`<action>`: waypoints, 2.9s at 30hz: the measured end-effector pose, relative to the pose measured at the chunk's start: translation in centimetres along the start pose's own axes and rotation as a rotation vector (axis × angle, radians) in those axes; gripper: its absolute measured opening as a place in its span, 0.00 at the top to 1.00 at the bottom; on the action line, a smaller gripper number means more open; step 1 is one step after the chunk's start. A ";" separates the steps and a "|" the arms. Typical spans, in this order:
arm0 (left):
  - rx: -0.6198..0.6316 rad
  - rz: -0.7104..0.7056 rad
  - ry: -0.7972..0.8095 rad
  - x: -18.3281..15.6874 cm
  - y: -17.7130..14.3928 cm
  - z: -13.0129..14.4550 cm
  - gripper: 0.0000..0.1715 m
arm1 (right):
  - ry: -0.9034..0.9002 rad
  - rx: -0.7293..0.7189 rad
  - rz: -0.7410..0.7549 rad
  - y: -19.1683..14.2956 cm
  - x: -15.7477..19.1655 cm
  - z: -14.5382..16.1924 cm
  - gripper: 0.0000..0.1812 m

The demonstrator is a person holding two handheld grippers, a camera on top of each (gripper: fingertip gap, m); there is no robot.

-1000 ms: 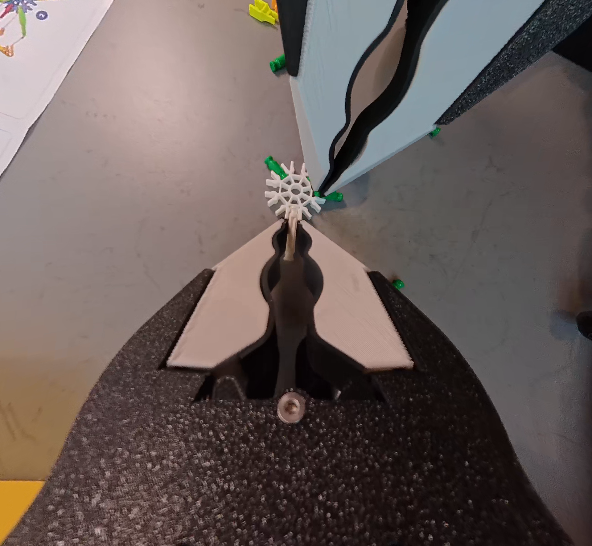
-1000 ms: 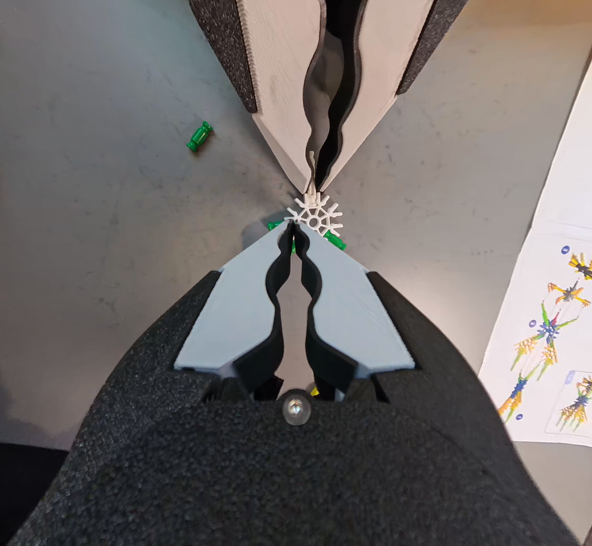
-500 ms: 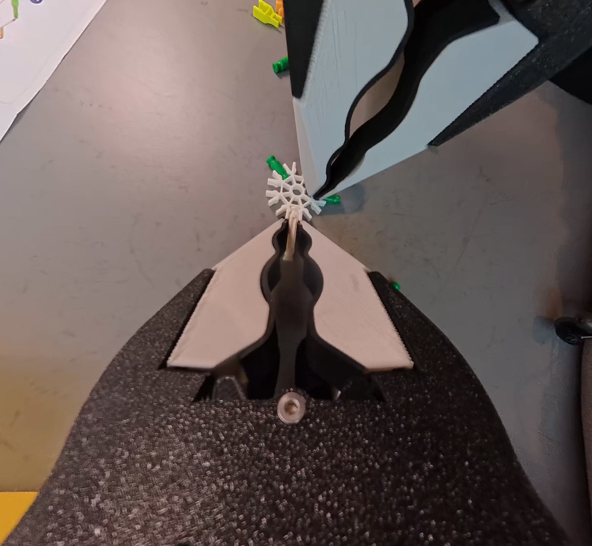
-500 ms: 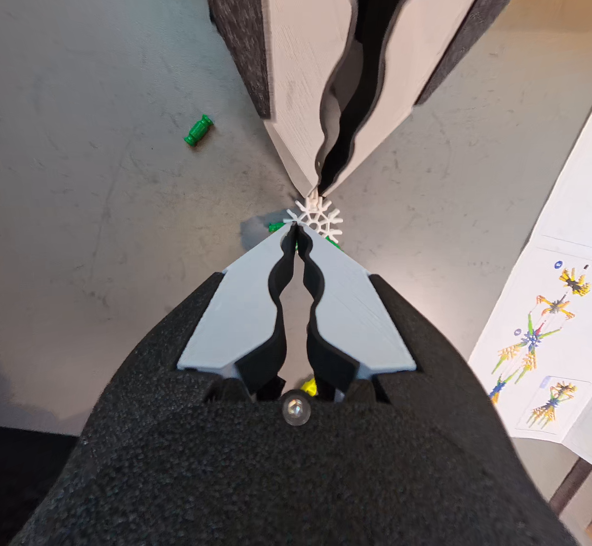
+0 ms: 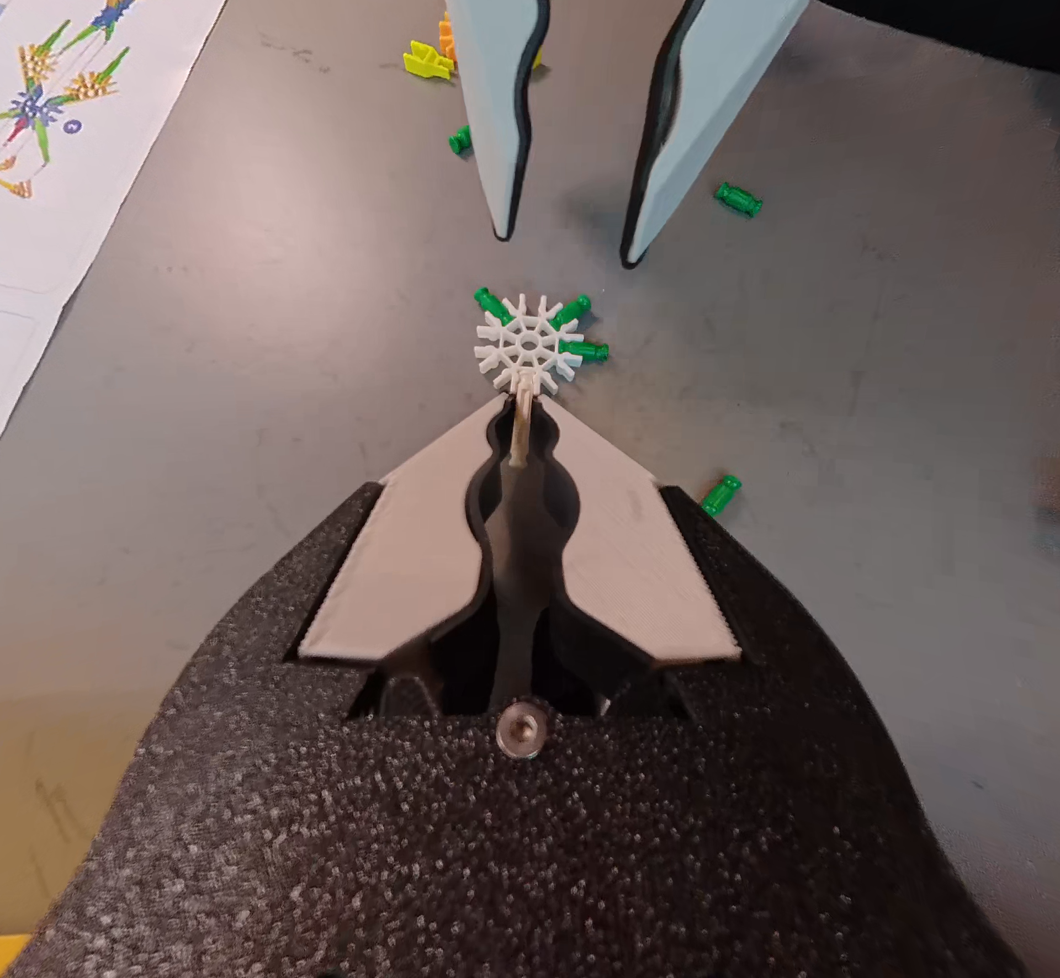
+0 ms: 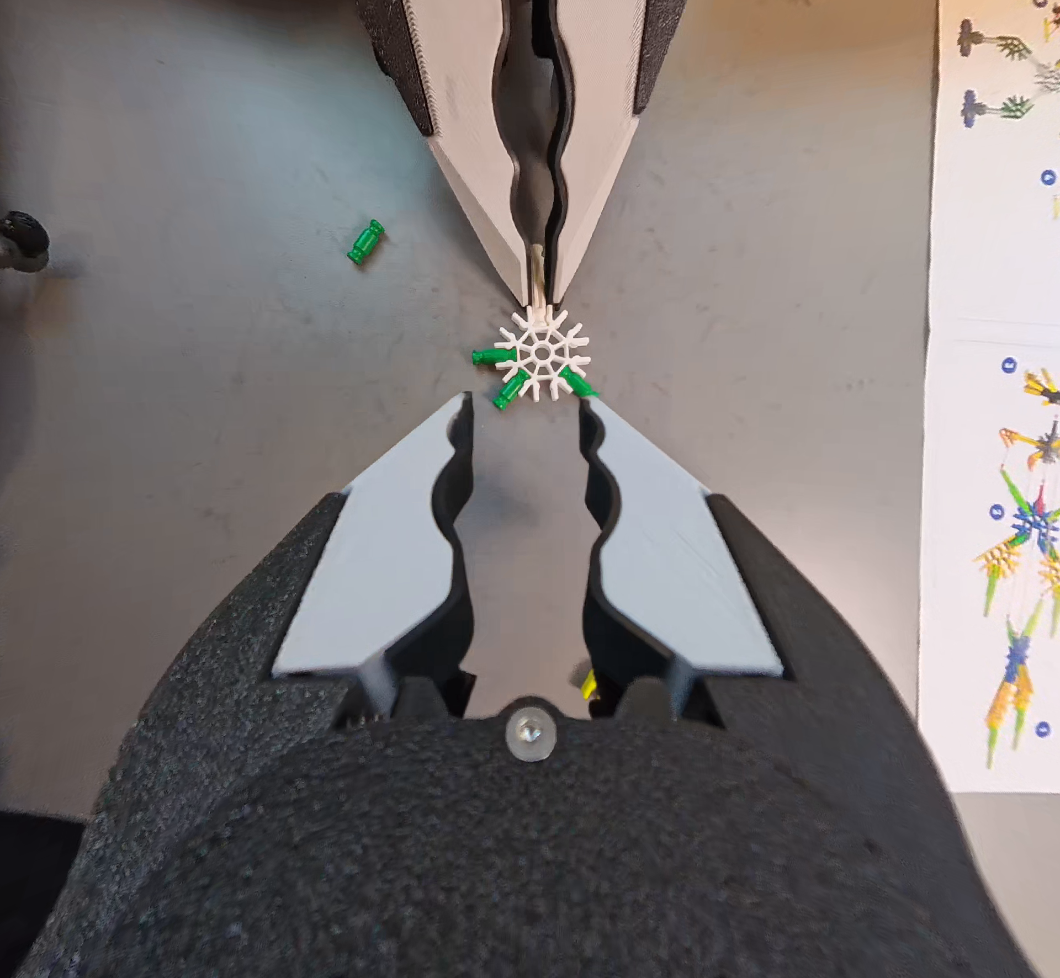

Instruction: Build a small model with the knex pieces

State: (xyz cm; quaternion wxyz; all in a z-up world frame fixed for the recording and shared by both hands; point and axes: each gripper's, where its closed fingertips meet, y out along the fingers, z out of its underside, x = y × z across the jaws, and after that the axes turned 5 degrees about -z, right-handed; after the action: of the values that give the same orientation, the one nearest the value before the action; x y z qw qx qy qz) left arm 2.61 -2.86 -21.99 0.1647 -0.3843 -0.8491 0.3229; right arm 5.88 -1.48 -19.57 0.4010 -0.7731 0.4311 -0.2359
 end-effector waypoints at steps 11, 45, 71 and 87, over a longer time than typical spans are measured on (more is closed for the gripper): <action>0.001 -0.179 -0.044 3.5 -1.1 0.5 0.90 | 0.025 0.016 -0.032 2.2 0.7 1.0 0.80; 0.018 -0.001 -0.040 0.4 -0.9 0.8 0.91 | -0.057 -0.027 -0.097 2.2 0.9 1.1 0.96; 0.005 -0.014 -0.045 0.6 -0.7 0.6 0.93 | 0.035 -0.087 0.070 2.0 1.7 1.2 0.98; -0.298 -0.054 -0.159 2.8 -5.3 -4.0 0.77 | 0.163 -0.329 0.180 -6.2 -1.3 3.7 0.84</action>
State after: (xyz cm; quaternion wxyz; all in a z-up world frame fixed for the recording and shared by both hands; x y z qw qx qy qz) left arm -0.02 -1.67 -15.36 0.0469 -0.3546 -0.9080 0.2180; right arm 10.72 3.09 -16.61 0.2524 -0.7650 0.5622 -0.1872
